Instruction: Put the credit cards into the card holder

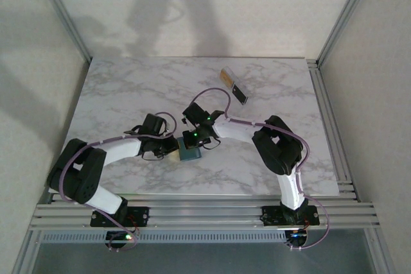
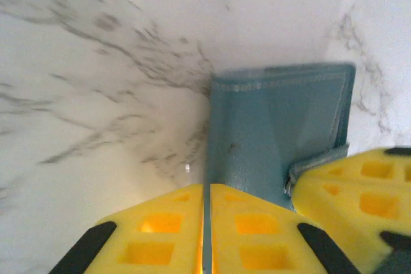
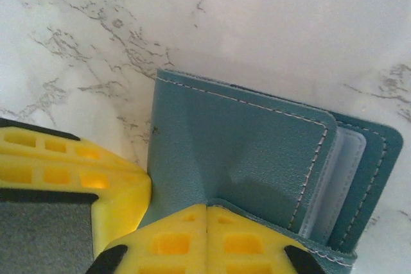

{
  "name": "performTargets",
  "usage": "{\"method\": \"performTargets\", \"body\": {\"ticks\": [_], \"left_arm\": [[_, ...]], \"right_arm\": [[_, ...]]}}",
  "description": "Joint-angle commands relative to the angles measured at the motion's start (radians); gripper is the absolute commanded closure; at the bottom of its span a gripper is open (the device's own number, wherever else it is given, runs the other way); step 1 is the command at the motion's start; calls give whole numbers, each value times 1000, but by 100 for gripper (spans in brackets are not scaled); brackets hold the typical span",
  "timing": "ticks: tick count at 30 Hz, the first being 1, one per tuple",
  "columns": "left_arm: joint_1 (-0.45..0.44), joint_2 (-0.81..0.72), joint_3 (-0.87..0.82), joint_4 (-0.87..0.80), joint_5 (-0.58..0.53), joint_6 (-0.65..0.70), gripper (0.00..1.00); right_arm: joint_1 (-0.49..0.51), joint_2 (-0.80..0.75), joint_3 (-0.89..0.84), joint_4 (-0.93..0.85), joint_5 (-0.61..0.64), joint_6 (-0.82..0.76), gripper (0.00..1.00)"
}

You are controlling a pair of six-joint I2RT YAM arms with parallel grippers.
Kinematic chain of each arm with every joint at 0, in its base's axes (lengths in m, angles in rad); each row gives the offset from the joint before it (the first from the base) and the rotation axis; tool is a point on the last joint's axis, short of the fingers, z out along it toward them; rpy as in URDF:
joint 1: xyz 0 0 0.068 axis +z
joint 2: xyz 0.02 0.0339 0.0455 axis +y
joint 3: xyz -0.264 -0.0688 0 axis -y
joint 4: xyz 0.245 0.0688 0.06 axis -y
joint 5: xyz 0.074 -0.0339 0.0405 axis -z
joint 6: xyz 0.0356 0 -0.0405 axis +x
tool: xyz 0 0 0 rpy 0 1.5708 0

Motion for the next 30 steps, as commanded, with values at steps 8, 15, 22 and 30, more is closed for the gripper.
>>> {"method": "performTargets", "body": {"ticks": [8,15,22,30], "left_arm": [[98,-284,193,-246,-331,92,70],[94,-388,242,-205,-483,134,44],[-119,-583,54,78,-889,260,0],[-133,-739,-241,470,-949,500,1]], "right_arm": [[19,-304,-47,117,110,10,49],[-47,-660,-295,320,422,-98,15],[-233,-971,-597,505,455,-197,1],[-429,-1276,-1120,1010,633,-487,1]]}}
